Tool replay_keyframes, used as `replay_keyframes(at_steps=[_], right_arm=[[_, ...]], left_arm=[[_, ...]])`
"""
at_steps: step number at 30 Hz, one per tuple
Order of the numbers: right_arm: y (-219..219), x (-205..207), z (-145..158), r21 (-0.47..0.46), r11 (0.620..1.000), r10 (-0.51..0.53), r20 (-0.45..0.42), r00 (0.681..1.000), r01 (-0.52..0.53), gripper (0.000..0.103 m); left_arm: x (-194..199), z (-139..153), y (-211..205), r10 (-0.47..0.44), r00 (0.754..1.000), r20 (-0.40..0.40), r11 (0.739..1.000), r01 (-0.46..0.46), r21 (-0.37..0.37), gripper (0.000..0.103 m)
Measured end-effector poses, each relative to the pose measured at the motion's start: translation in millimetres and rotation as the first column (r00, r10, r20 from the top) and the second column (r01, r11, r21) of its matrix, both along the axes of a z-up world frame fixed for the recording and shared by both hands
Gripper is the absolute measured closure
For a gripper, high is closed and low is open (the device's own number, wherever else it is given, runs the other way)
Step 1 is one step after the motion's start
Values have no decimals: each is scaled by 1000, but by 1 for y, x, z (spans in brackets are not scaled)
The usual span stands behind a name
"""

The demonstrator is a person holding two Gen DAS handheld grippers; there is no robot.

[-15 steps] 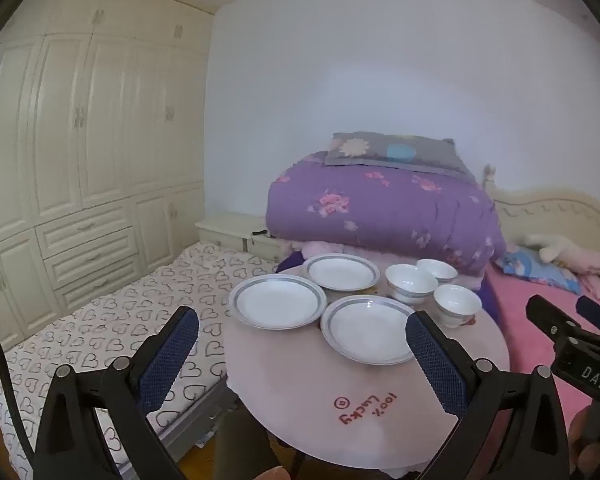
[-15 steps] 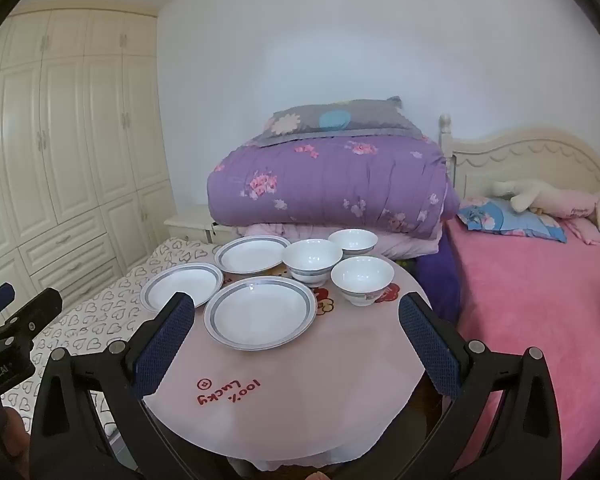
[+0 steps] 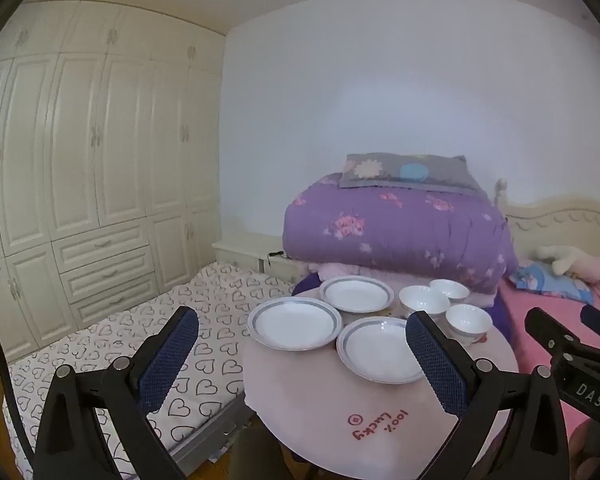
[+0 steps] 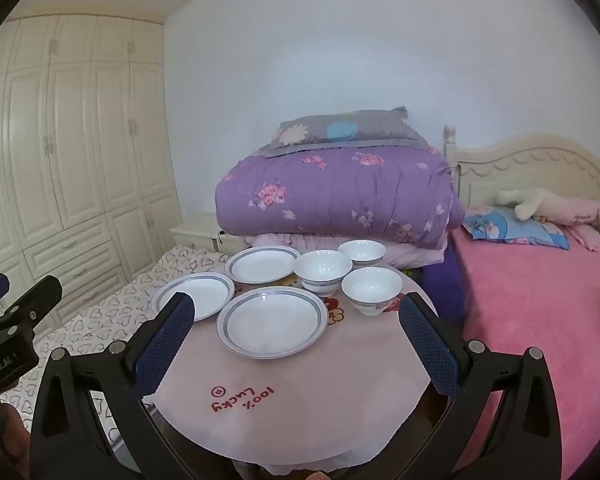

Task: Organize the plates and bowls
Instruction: 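Move both tools toward the plates on the round table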

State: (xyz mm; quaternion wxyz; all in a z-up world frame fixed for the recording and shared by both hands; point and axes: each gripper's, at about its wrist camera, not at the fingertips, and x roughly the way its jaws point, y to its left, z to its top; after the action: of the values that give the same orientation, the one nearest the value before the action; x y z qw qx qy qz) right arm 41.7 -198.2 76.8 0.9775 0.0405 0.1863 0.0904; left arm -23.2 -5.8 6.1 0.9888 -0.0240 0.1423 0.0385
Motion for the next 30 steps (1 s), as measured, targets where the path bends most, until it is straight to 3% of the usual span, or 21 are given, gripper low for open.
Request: replay_keyframes(at_steps=[30], right_arm=[[20,-7,12,-54,998,38,65,997,-35,0]], left_arm=[[-1,20,12,21,1000,-3,999,-21,-28,1]])
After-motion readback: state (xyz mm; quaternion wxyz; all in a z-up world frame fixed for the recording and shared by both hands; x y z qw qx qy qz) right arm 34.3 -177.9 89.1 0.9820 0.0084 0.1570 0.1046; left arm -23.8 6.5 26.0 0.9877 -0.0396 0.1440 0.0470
